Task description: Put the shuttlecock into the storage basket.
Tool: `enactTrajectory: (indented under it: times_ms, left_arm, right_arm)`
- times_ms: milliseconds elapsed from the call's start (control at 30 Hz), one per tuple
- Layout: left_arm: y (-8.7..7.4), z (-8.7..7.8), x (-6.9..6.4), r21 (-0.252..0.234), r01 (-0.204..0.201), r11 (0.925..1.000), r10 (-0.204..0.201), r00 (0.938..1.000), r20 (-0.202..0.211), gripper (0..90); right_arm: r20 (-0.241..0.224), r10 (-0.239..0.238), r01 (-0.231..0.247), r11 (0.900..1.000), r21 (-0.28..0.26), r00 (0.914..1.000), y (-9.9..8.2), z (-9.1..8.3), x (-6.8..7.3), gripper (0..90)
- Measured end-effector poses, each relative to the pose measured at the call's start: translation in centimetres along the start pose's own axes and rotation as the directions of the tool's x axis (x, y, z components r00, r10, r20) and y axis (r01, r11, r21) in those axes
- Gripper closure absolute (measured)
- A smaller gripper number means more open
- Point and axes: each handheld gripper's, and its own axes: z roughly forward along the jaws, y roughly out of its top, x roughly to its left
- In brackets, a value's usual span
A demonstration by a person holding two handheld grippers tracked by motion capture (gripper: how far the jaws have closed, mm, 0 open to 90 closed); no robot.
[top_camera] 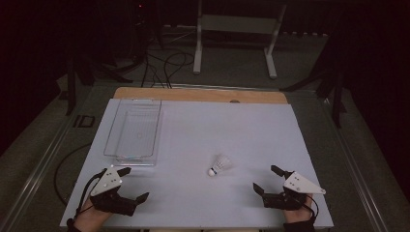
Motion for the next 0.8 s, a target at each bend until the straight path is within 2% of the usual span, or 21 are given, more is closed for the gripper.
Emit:
enactTrajectory:
  times_ms: [167,333,500,600,733,800]
  left_arm:
    - [0.2,0.4,0.0,0.051,0.024,0.9984,-0.024,0.9997,-0.005,0.0]
    - [0.5,0.6,0.1,0.103,0.029,0.9943,-0.027,0.9995,-0.013,0.0]
    - [0.8,0.8,0.0,0.159,0.024,0.987,-0.023,0.9997,-0.009,0.0]
    - [0.9,1.0,-0.1,0.186,0.012,0.9826,-0.009,0.9999,-0.014,0.0]
    - [1.1,1.1,-0.1,0.21,0.016,0.9776,-0.013,0.9998,-0.015,0.0]
    - [1.2,1.2,-0.2,0.234,0.01,0.9722,-0.007,0.9999,-0.015,0.0]
  right_arm:
    - [-0.008,-0.002,0.002,1.0,0.003,1.0,0.0,0.1,0.0,9.0]
    - [-0.011,-0.001,0.001,1.0,0.008,0.9999,-0.1,0.2,0.0,9.0]
    - [-0.013,0.0,0.0,0.9999,0.011,0.9999,-0.1,0.2,0.1,9.0]
    - [-0.017,0.0,0.0,0.9999,0.013,0.9999,-0.1,0.2,0.1,9.0]
    - [-0.019,-0.001,0.001,0.9999,0.015,0.9998,-0.1,0.3,0.1,9.0]
    - [-0.019,-0.002,0.002,0.9999,0.015,0.9998,-0.1,0.3,0.1,9.0]
